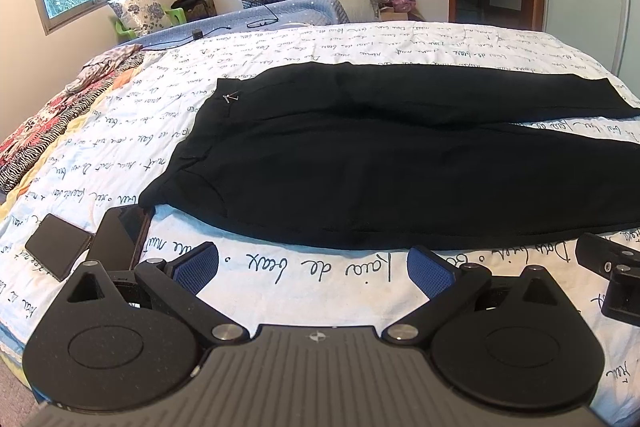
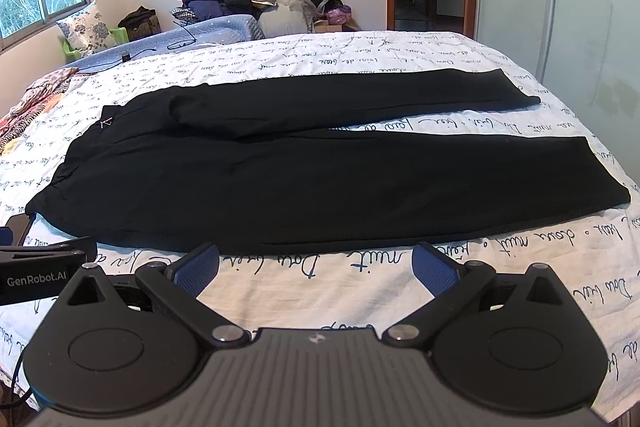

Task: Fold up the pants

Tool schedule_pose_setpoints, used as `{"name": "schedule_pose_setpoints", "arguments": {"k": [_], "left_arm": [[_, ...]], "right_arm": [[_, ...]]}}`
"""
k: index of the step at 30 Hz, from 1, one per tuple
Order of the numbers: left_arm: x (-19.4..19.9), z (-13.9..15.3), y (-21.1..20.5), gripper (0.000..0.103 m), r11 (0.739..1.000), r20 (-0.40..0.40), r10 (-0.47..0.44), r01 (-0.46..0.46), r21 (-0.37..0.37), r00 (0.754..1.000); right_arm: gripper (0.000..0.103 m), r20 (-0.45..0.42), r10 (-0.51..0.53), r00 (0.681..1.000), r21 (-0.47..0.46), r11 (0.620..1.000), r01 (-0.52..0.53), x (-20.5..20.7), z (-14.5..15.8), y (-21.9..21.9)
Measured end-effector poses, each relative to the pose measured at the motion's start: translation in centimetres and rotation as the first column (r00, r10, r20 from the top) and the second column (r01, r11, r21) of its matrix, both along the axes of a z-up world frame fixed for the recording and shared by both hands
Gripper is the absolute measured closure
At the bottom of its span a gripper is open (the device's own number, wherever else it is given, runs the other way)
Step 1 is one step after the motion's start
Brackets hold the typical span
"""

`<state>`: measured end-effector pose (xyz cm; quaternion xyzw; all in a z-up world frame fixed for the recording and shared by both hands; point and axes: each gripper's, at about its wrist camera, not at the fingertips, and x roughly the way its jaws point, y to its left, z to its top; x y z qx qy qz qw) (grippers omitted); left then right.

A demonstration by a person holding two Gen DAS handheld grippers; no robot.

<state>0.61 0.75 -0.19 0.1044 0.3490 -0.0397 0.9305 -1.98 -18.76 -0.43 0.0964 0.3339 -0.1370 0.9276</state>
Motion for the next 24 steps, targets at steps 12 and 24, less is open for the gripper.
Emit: {"name": "schedule_pose_setpoints", "arguments": {"k": [12,24], "left_arm": [[0.5,0.1,-0.4,0.0,1.0,0.009,-0.014,0.013,0.009,1.0],[1.8,-0.1,-0.4,0.0,1.0,-0.003,-0.004,0.004,0.016,1.0]], "right_arm": [[0.0,-0.001,0.006,1.0,-0.002,1.0,-0.006,0.2,0.1,0.0],[0.0,0.006,0.047,0.999,0.011,0.999,-0.047,1.2,0.1,-0.1]]}}
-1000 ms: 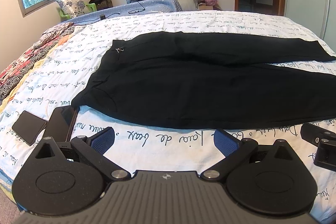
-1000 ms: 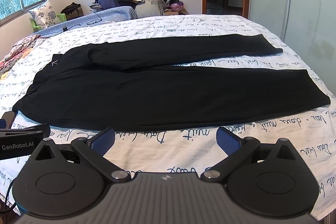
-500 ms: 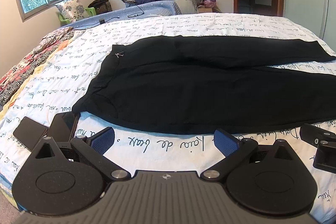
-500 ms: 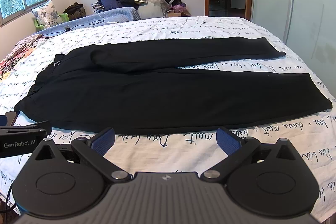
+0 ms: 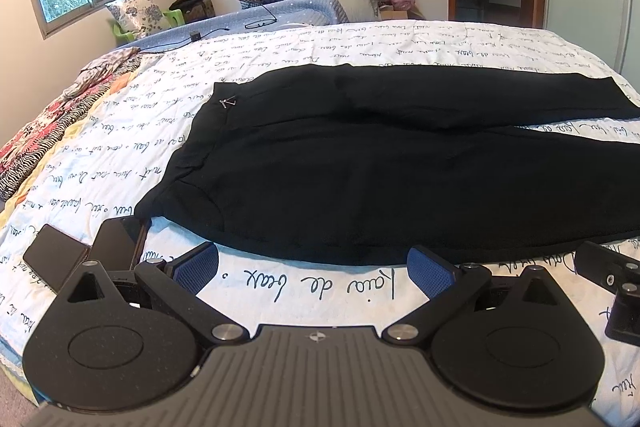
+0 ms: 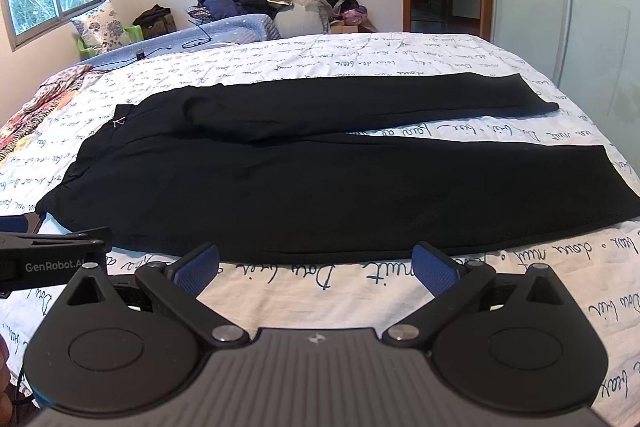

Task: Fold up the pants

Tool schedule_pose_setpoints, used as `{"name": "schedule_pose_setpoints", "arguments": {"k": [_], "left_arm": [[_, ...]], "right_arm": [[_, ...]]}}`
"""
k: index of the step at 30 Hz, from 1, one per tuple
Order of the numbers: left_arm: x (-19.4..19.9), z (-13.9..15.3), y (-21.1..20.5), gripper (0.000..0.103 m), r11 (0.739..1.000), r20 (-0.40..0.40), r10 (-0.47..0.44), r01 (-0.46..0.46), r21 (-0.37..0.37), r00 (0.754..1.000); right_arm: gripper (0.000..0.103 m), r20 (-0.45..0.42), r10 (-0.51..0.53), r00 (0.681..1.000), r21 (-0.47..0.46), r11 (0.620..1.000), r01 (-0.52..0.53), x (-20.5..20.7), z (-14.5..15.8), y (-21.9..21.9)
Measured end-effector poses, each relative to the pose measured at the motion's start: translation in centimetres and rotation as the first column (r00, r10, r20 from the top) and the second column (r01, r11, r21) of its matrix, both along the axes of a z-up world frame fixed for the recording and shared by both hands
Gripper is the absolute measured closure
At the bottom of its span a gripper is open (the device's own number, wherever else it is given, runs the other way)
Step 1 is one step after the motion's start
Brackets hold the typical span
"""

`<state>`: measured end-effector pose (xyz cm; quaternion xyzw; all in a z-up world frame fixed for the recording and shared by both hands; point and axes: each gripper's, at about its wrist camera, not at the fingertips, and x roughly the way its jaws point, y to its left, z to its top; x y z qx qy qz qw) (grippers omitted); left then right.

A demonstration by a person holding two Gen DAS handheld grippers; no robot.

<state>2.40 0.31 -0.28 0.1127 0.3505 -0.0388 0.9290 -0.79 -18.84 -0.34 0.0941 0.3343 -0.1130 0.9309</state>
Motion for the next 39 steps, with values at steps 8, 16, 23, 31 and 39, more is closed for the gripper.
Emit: {"name": "schedule_pose_setpoints", "arguments": {"k": [8,16,23,31,39], "left_arm": [[1.4,0.0,0.5,0.001,1.0,0.005,-0.01,0.01,-0.01,1.0],[8.1,2.0,3.8,0.001,0.999,0.085,0.039,-0.042,0.031,0.996],[16.9,3.9,7.8,0.001,0.986,0.096,0.161,-0.164,0.026,0.982],[25.3,3.2,9.7,0.001,0.967,0.039,0.254,-0.254,-0.008,0.966],[29.3,2.3,9.5,0.001,0.963,0.066,0.254,-0.259,0.072,0.965]], "right_arm": [[0.0,0.038,0.092,0.995,0.053,0.994,-0.094,1.4,0.5,-0.4],[0.0,0.122,0.308,0.943,-0.106,0.949,-0.297,8.8,4.2,0.0],[0.0,0.254,0.593,0.764,-0.272,0.802,-0.532,20.7,7.6,0.1],[0.0,0.017,0.708,0.706,-0.14,0.701,-0.699,40.0,2.5,2.8],[0.0,-0.062,0.839,0.54,0.106,0.544,-0.833,51.2,-3.6,6.9]]}}
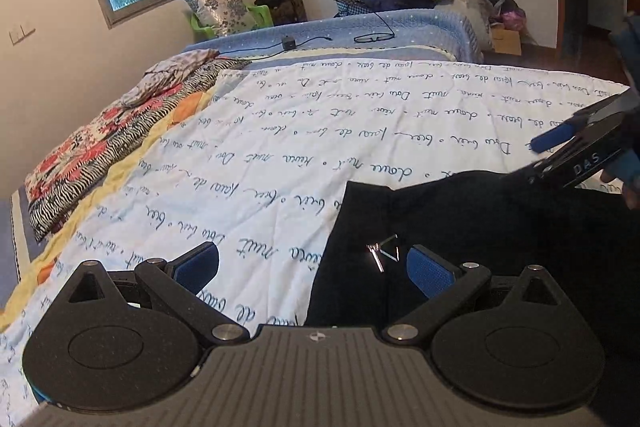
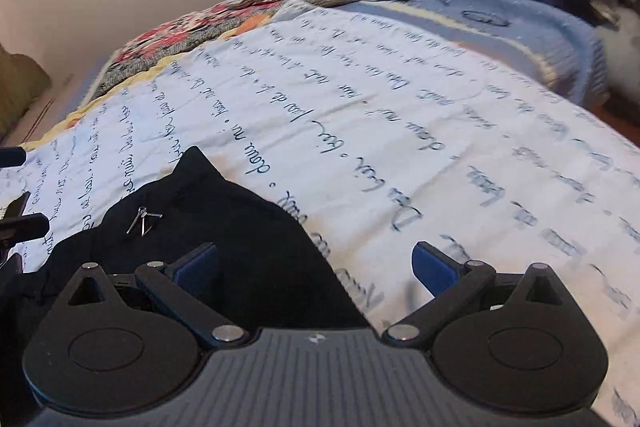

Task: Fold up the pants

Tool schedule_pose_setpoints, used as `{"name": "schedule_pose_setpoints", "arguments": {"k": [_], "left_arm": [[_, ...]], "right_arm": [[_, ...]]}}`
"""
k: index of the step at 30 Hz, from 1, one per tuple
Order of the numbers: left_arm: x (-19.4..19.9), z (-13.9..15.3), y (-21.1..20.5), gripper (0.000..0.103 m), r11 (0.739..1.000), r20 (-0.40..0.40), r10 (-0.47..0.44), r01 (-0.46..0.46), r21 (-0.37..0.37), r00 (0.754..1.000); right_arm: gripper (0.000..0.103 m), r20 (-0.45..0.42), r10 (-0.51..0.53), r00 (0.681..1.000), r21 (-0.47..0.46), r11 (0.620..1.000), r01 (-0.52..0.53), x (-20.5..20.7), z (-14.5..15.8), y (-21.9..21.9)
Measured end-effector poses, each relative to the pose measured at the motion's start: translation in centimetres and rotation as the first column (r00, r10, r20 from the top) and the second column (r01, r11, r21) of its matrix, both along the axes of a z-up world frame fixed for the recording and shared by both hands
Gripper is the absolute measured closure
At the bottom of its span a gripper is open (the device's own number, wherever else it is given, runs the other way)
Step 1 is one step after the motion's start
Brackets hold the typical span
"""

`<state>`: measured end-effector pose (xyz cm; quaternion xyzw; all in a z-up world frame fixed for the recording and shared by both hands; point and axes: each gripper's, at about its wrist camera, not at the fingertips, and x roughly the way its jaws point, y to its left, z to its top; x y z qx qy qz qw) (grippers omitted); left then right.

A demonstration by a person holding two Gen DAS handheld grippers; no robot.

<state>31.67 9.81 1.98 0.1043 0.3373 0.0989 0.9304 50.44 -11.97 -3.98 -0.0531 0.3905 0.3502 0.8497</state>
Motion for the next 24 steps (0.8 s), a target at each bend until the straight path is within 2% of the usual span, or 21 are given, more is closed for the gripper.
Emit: {"name": "schedule_pose_setpoints", "arguments": {"k": [2,3,4,5,6,7,8,9,11,12,14,16,18,19,20,21,23,24], "left_arm": [[1.2,-0.1,0.3,0.001,1.0,-0.005,0.018,-0.018,-0.015,1.0],[1.9,0.1,0.5,0.001,0.998,-0.009,0.029,-0.029,-0.051,1.0],[2.8,-0.1,0.8,0.001,0.995,-0.018,0.03,-0.032,-0.096,0.999],[3.6,0.0,1.2,0.001,0.987,-0.037,0.026,-0.032,-0.155,0.999],[4.7,-0.1,1.6,0.001,0.974,-0.075,0.015,-0.031,-0.224,0.997],[5.8,-0.2,1.9,0.003,0.957,-0.118,-0.002,-0.032,-0.29,0.993],[6.8,-0.5,2.2,0.007,0.933,-0.155,-0.023,-0.034,-0.358,0.988],[7.8,-0.8,2.2,0.009,0.906,-0.184,-0.046,-0.036,-0.421,0.982],[9.3,-1.5,1.9,0.008,0.861,-0.216,-0.082,-0.04,-0.508,0.973],[10.1,-1.8,1.8,0.008,0.849,-0.235,-0.086,-0.053,-0.526,0.968],[11.4,-2.3,1.9,0.009,0.819,-0.263,-0.073,-0.093,-0.566,0.962],[12.5,-3.2,2.3,0.01,0.783,-0.302,-0.059,-0.144,-0.605,0.951],[13.0,-4.2,3.5,0.015,0.724,-0.333,-0.013,-0.221,-0.654,0.943],[13.0,-4.7,4.2,0.022,0.685,-0.343,0.003,-0.252,-0.684,0.939],[13.0,-5.1,4.7,0.034,0.653,-0.348,0.008,-0.269,-0.708,0.937],[12.9,-5.4,5.0,0.042,0.64,-0.358,0.013,-0.282,-0.714,0.934],[12.3,-5.5,5.1,0.085,0.644,-0.363,0.022,-0.291,-0.707,0.932],[11.8,-5.5,5.2,0.094,0.637,-0.355,0.015,-0.282,-0.717,0.935]], "right_arm": [[0.0,-0.093,0.032,0.995,0.026,0.999,-0.03,1.8,-1.6,0.8],[0.009,-0.145,0.042,0.989,0.034,0.999,-0.037,2.5,-2.6,1.1],[0.016,-0.157,0.069,0.985,0.026,0.997,-0.066,2.4,-3.2,1.5],[0.031,-0.118,0.099,0.988,0.001,0.995,-0.099,1.7,-3.3,1.9],[0.068,-0.092,0.137,0.986,-0.003,0.991,-0.137,0.8,-2.9,2.0],[0.082,-0.088,0.155,0.984,0.014,0.988,-0.154,0.1,-2.6,1.9],[0.088,-0.058,0.148,0.987,-0.004,0.989,-0.148,-0.6,-1.9,2.0],[0.092,0.013,0.154,0.988,-0.058,0.987,-0.153,-2.0,-1.3,2.4],[0.093,0.145,0.204,0.968,-0.185,0.967,-0.176,-5.1,-0.5,3.5],[0.093,0.216,0.226,0.95,-0.246,0.954,-0.171,-6.9,-0.1,4.2],[0.093,0.341,0.303,0.89,-0.358,0.917,-0.175,-10.6,0.5,5.7],[0.093,0.42,0.351,0.837,-0.423,0.891,-0.162,-13.3,0.8,6.7],[0.093,0.477,0.383,0.791,-0.463,0.874,-0.145,-15.3,0.9,7.3],[0.093,0.499,0.398,0.77,-0.482,0.866,-0.136,-16.0,0.9,7.5],[0.093,0.516,0.416,0.749,-0.503,0.855,-0.128,-16.8,0.8,7.7],[0.093,0.524,0.428,0.736,-0.515,0.848,-0.127,-17.3,0.8,7.8],[0.093,0.537,0.433,0.724,-0.516,0.848,-0.124,-18.1,0.7,7.8],[0.093,0.538,0.433,0.723,-0.518,0.846,-0.122,-18.3,0.5,7.8]]}}
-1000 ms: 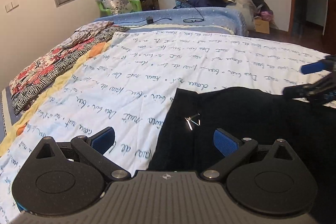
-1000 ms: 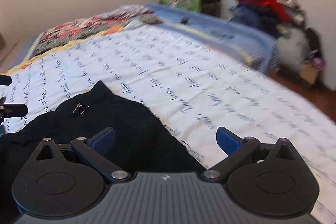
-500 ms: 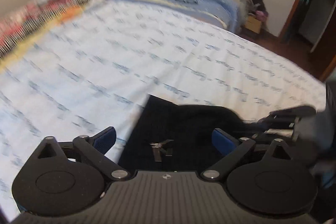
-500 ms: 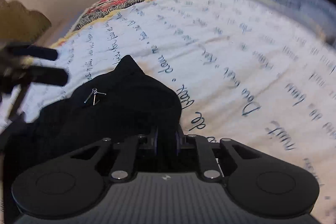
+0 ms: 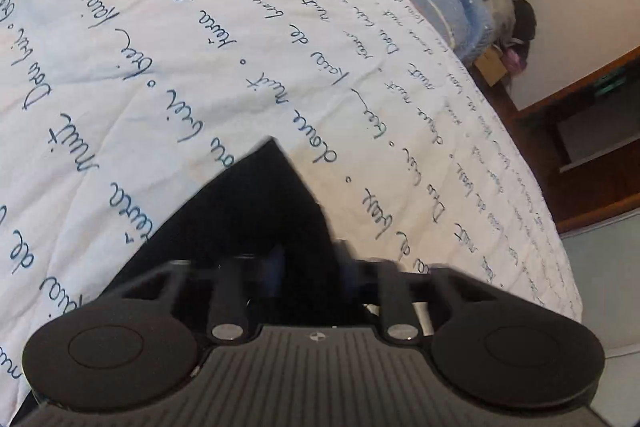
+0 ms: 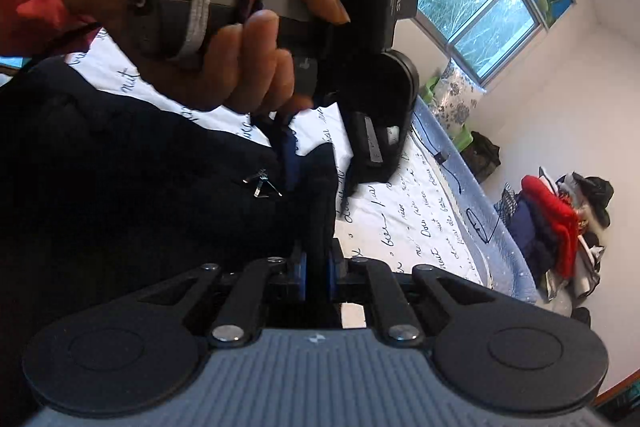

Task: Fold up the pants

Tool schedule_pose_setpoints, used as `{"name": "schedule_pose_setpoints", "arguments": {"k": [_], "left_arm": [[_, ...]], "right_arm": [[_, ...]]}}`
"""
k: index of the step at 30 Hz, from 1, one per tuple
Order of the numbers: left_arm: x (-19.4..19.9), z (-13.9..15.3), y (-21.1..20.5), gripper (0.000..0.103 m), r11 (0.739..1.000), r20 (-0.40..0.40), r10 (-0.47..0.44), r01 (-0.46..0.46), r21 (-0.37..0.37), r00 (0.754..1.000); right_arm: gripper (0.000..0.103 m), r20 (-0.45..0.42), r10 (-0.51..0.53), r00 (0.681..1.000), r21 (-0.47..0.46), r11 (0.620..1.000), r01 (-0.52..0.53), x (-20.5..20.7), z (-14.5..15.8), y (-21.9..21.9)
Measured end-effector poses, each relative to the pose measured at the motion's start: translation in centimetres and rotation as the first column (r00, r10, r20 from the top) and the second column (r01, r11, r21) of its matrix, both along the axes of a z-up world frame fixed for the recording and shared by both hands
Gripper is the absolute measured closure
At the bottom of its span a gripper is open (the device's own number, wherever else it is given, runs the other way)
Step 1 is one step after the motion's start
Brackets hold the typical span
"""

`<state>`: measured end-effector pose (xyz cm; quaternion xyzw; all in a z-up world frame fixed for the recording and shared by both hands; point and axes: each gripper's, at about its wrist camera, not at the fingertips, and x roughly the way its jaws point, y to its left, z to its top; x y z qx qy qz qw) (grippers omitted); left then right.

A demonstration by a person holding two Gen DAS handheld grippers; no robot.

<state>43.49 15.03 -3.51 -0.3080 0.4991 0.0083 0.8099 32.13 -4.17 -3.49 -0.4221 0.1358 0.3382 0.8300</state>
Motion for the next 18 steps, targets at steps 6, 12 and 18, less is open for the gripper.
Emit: {"name": "schedule_pose_setpoints", "arguments": {"k": [6,12,18], "left_arm": [[-4.1,2.2,0.2,0.098,0.998,0.097,-0.017,0.011,0.059,0.995],[-8.0,4.5,-0.5,0.098,0.99,0.186,-0.061,0.035,0.139,0.981],[-10.5,5.7,-0.5,0.097,0.985,0.206,-0.059,0.024,0.17,0.977]], "right_arm": [[0.076,-0.131,-0.071,0.989,0.029,0.997,0.075,-0.4,1.5,-5.2],[0.034,-0.171,-0.208,0.963,-0.027,0.978,0.206,0.0,2.5,-13.5],[0.064,-0.139,-0.281,0.949,-0.162,0.952,0.258,1.3,-0.4,-13.9]]}}
